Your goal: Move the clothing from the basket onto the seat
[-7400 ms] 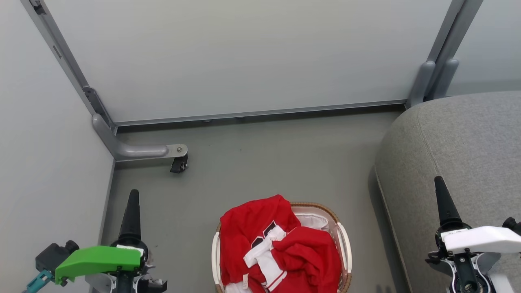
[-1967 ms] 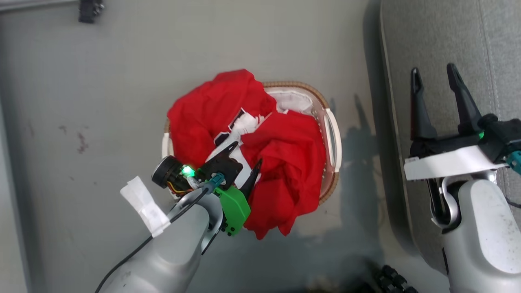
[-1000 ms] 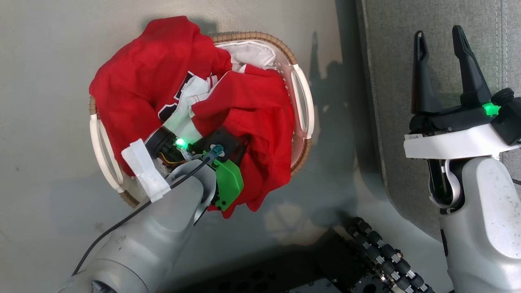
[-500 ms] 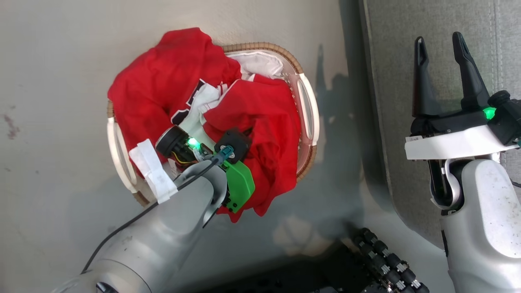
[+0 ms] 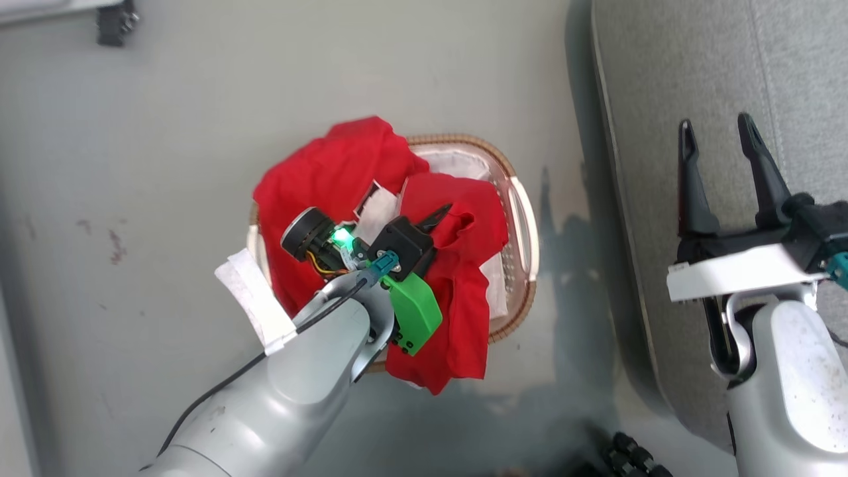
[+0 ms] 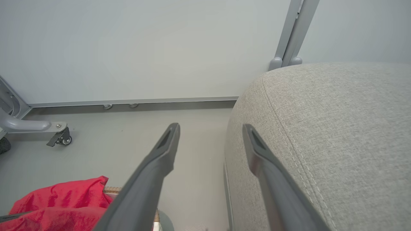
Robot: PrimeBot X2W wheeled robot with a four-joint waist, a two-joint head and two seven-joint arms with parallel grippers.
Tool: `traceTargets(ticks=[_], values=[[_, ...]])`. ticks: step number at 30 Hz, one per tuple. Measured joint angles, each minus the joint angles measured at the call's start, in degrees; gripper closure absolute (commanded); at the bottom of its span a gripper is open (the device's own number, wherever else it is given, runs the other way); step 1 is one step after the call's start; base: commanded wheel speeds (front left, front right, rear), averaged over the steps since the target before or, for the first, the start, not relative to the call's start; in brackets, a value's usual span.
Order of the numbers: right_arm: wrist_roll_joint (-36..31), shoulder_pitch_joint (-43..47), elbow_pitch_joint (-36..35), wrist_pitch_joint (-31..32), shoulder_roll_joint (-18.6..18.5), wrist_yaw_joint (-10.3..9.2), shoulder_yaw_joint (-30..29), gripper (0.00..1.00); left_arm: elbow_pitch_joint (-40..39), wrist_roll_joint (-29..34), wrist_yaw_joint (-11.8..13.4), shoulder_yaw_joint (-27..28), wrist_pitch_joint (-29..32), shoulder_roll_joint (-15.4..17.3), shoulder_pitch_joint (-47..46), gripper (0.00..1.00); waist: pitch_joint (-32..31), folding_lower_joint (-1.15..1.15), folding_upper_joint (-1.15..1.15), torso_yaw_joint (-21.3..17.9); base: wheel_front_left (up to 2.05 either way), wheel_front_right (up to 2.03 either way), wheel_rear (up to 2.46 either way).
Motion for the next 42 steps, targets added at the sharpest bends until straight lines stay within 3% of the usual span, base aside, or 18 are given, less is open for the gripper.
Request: traceTargets(ticks=[10, 26, 42], values=[[-1.3, 6.5, 1.7, 0.0, 0.0, 0.0, -0.8, 0.0, -6.8, 3.4, 0.0, 2.2, 0.0, 1.7, 1.1, 1.0, -11.5, 0.0, 0.0, 3.2, 0.0, 0.0, 0.0], [-1.0, 12.9, 2.9, 0.0, 0.0, 0.0, 2.2, 0.0, -10.6, 3.5, 0.0, -4.4, 0.0, 8.6, -12.8, 1.0, -28.3, -0.01, 0.0, 6.1, 0.0, 0.0, 0.0], [-0.5, 13.9, 2.3, 0.0, 0.0, 0.0, 7.2, 0.0, -10.4, 0.5, -0.1, -5.1, 0.0, 11.7, -25.9, 1.0, -33.2, -0.01, 0.0, 4.6, 0.0, 0.0, 0.0]])
